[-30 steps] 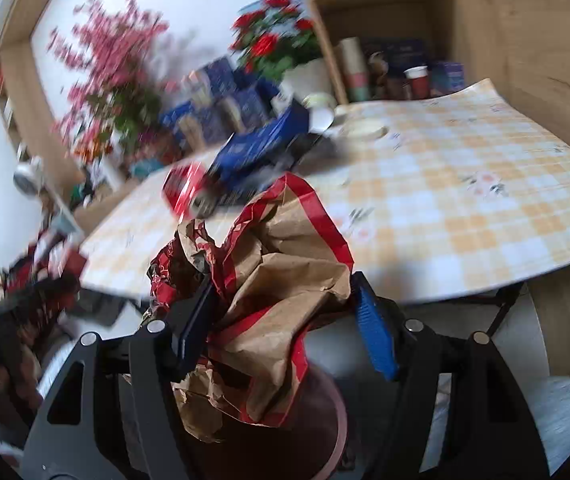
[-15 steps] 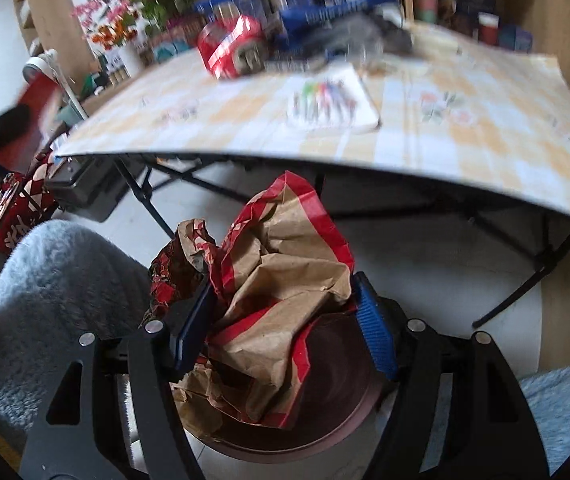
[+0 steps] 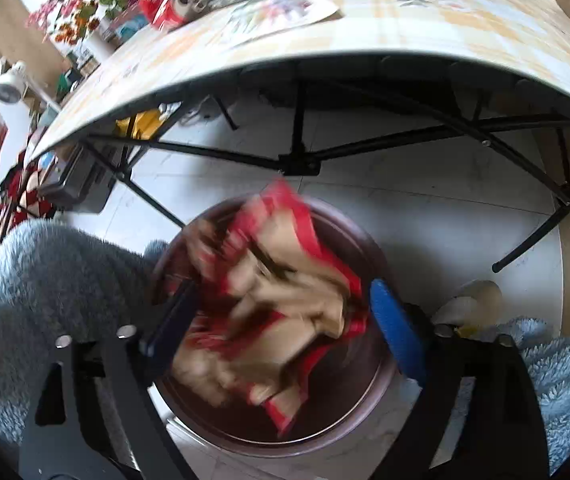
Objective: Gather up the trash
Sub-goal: 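Drop the paper bag into the brown bin with the right tool while the left tool carries the box, then open the left tool over the bin to drop the red box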
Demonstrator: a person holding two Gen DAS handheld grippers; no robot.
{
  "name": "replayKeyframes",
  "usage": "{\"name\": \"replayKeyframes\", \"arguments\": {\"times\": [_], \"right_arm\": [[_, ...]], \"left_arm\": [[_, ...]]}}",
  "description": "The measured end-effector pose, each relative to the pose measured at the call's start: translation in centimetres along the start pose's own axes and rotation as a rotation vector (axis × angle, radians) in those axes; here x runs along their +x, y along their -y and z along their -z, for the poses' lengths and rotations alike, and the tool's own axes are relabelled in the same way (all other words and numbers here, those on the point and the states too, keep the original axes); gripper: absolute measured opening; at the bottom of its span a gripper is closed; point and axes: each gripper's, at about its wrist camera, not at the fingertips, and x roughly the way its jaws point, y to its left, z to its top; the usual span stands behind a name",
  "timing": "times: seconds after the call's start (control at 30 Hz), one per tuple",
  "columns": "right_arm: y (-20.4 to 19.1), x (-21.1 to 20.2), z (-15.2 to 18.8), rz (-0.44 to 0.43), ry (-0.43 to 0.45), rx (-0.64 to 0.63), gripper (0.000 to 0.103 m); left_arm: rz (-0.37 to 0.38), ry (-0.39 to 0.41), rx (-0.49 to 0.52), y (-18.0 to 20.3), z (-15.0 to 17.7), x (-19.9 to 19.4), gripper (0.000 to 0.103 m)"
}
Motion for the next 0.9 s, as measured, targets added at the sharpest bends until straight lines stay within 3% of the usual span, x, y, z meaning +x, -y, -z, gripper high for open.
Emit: {"name": "replayKeyframes", "arguments": {"times": [0.13, 0.27, 0.37, 0.47, 0.53, 0.67, 0.9], "right_arm": [[0.3, -1.5, -0.9, 0.004, 0.066, 0.028, 0.094], [0.9, -5.0, -1.5, 0.064, 0.208, 0.052, 0.095], [1.6, -8.1, -1.7, 0.127, 0.332, 0.054, 0.097], [2.5, -9.8, -1.7, 0.174, 0.401, 0.072, 0.097], [3.3, -10.3, -1.8, 0.184, 0.423, 0.101, 0.097], [4.1, -10.3, -1.9, 0.194, 0.426, 0.134, 0.097], [4.5, -9.6, -1.8, 0.191, 0.415, 0.154, 0.097]], "left_arm": [[-0.010, -0.010, 0.040, 0.9, 0.1, 0.3, 0.085], [-0.011, -0.054, 0.078, 1.7, 0.3, 1.3, 0.085], [0.024, -0.137, 0.121, 2.6, 0.8, 3.1, 0.085], [0.066, -0.262, 0.168, 3.7, 1.6, 5.8, 0.085], [0.084, -0.335, 0.196, 4.5, 2.3, 7.4, 0.085], [0.095, -0.408, 0.253, 5.9, 3.3, 9.0, 0.085], [0.063, -0.441, 0.316, 6.6, 4.3, 9.2, 0.086]]}}
